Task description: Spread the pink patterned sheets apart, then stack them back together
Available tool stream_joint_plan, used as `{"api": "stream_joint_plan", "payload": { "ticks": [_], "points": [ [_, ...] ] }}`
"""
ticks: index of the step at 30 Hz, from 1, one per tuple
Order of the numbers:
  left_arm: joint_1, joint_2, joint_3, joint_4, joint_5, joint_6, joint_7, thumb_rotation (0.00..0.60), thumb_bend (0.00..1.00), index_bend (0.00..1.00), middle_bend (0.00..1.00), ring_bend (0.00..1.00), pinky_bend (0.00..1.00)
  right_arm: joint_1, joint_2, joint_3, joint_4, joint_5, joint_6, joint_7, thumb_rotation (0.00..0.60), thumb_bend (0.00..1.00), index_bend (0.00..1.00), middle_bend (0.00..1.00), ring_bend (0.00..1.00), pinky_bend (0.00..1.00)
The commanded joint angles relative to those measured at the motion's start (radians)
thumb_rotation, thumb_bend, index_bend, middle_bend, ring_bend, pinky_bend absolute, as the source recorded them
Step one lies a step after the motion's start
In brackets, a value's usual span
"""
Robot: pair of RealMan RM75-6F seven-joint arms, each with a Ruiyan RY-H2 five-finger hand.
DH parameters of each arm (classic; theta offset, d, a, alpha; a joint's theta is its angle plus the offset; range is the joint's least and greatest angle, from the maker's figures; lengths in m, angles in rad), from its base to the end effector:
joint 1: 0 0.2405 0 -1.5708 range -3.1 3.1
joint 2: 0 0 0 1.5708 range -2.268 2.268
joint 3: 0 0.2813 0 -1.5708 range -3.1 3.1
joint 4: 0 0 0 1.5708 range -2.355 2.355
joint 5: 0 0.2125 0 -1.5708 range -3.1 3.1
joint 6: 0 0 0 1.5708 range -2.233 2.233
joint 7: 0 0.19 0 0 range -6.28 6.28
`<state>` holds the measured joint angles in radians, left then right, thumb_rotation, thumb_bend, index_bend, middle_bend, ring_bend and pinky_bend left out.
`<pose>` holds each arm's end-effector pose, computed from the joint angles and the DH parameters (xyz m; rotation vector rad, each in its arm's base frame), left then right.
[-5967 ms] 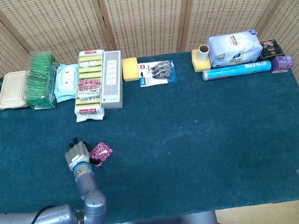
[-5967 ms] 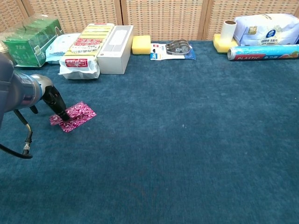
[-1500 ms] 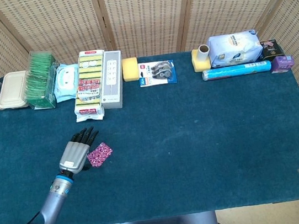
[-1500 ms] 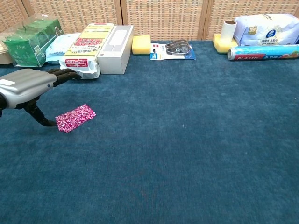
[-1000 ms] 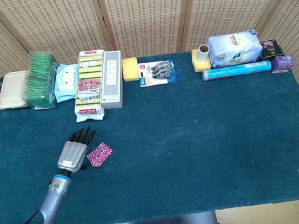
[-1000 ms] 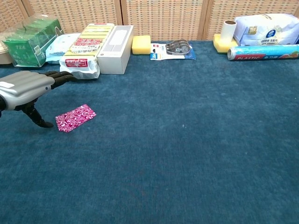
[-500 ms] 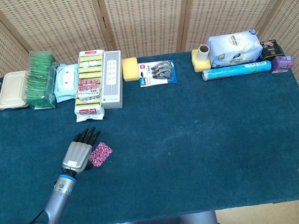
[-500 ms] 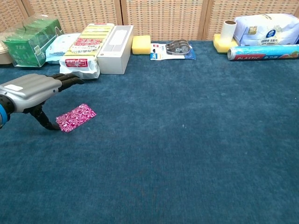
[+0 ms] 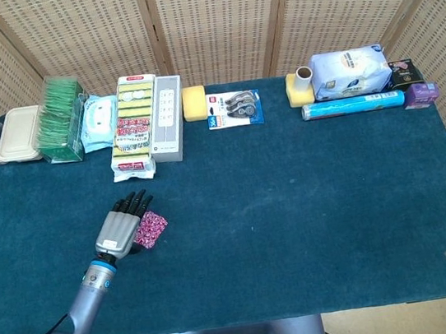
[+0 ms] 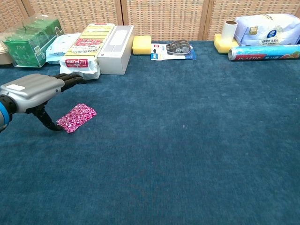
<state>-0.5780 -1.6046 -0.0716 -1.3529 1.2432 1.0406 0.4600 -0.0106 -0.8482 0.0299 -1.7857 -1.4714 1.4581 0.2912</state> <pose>-0.2306 0.3600 -0.0509 -1.8878 -0.7755 -0.7184 -0.3393 -0.1911 0.2356 1.2363 -1.1419 0.9421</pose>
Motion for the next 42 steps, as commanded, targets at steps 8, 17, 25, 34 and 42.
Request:
{"api": "stream_joint_plan", "payload": {
  "ticks": [8, 17, 25, 34, 42],
  "points": [
    [0.039, 0.098, 0.01, -0.061, 0.05, 0.062, -0.077, 0.6, 0.08, 0.0, 0.0, 0.0, 0.14, -0.001, -0.001, 0.0, -0.003, -0.001, 0.003, -0.007, 0.6, 0.0, 0.07, 0.0, 0.0, 0.0],
    [0.144, 0.273, 0.058, -0.168, 0.189, 0.237, -0.251, 0.6, 0.08, 0.0, 0.0, 0.0, 0.13, 0.003, -0.009, 0.005, -0.003, 0.009, 0.0, -0.026, 0.6, 0.0, 0.07, 0.0, 0.0, 0.0],
    [0.289, 0.387, 0.118, -0.27, 0.297, 0.463, -0.259, 0.6, 0.09, 0.0, 0.0, 0.0, 0.1, -0.004, -0.038, 0.021, 0.003, 0.029, 0.036, -0.107, 0.6, 0.0, 0.09, 0.0, 0.0, 0.0],
    [0.405, 0.437, 0.194, -0.328, 0.39, 0.571, -0.262, 0.6, 0.08, 0.0, 0.0, 0.0, 0.09, -0.04, -0.15, 0.082, 0.068, 0.038, 0.226, -0.345, 0.6, 0.0, 0.09, 0.0, 0.0, 0.0],
    [0.412, 0.49, 0.192, -0.363, 0.361, 0.517, -0.287, 0.6, 0.08, 0.0, 0.0, 0.0, 0.09, -0.048, -0.2, 0.093, 0.065, 0.026, 0.275, -0.472, 0.6, 0.0, 0.09, 0.0, 0.0, 0.0]
  ]
}}
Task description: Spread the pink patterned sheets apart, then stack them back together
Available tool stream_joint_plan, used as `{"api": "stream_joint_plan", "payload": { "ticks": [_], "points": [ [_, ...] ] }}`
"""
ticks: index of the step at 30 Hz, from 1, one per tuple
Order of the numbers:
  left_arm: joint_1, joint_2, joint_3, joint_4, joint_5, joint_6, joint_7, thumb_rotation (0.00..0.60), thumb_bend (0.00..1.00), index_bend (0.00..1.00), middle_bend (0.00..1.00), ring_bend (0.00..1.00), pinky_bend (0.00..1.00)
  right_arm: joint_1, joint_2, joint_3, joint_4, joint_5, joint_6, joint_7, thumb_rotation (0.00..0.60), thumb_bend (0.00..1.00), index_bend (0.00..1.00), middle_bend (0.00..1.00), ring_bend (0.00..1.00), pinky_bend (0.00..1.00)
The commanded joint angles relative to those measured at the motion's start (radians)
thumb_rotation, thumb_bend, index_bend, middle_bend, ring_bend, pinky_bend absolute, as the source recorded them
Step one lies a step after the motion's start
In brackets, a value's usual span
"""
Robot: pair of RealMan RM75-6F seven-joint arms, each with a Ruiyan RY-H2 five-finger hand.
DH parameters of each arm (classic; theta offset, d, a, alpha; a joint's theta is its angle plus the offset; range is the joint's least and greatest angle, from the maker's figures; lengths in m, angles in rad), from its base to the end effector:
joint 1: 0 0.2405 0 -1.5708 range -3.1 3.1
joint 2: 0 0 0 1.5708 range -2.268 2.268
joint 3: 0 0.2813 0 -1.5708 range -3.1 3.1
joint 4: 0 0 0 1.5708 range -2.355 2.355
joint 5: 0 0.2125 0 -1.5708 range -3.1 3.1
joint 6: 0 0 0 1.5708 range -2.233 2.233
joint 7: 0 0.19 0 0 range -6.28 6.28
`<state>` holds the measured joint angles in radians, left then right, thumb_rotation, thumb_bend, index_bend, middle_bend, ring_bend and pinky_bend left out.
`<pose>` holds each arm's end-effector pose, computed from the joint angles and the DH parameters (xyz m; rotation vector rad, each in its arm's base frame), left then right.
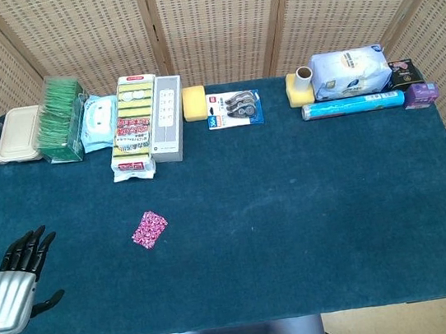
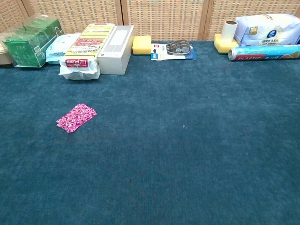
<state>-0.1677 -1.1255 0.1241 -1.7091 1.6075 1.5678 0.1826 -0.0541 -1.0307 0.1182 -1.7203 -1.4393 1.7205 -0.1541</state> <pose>-0.2894 0.2137 0.1367 -1.5924 -0.8028 -0.9072 -0.3329 -0.1891 0.2442 1.1361 -0.6843 0.8275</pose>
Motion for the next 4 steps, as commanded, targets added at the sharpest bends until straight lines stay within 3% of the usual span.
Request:
{"api": "stream_joint_plan", "payload": {
  "ticks": [1, 4],
  "points": [
    [0.002, 0.014, -0.005, -0.006, 0.0, -0.012, -0.015, 0.6, 0.08, 0.0, 0.0, 0.0, 0.09, -0.004, -0.02, 0.004, -0.002, -0.007, 0.014, -0.034, 0.6, 0.0, 0.09, 0.0, 0.0, 0.0],
    [0.006, 0.017, -0.009, -0.003, 0.01, -0.009, -0.025, 0.6, 0.08, 0.0, 0.0, 0.0, 0.09, -0.005, -0.024, 0.003, -0.007, -0.01, 0.013, -0.039, 0.6, 0.0, 0.09, 0.0, 0.0, 0.0]
  ]
}}
